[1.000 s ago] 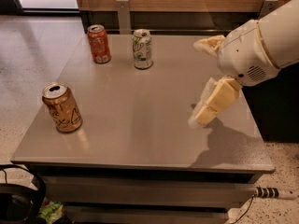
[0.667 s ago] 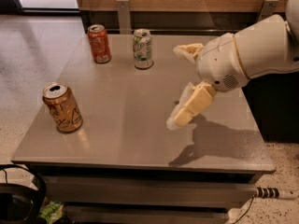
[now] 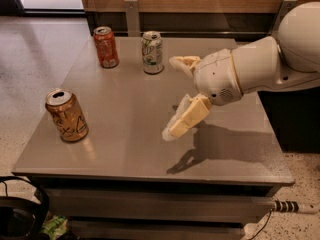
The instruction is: Knock orange can over
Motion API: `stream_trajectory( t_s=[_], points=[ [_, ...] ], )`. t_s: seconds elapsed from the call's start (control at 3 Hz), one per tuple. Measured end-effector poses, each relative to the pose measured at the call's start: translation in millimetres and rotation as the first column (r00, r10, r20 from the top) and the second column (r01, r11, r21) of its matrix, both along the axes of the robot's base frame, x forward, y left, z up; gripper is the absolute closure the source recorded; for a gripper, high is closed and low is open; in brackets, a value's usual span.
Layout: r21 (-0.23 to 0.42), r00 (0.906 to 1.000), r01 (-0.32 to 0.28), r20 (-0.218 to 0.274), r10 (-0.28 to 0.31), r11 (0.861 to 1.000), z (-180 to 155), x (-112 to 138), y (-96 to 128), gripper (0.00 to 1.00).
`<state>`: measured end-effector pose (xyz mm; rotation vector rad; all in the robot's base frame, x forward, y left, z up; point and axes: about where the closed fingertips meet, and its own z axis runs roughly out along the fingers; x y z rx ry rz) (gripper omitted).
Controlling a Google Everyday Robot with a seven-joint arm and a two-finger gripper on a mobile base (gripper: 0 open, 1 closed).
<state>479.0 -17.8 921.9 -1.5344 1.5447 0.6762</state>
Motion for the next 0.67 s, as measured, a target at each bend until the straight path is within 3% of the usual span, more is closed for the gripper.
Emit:
stream_trajectory(
  t_s=[0.33, 0.67],
  points=[
    [0.0, 1.0, 0.0, 0.0, 0.0, 1.0, 0.0, 0.0, 0.0, 0.0],
    [0.085, 0.9994, -0.033, -0.001, 0.034, 0.996, -12.8, -0.9, 42.4, 0.0]
  ],
)
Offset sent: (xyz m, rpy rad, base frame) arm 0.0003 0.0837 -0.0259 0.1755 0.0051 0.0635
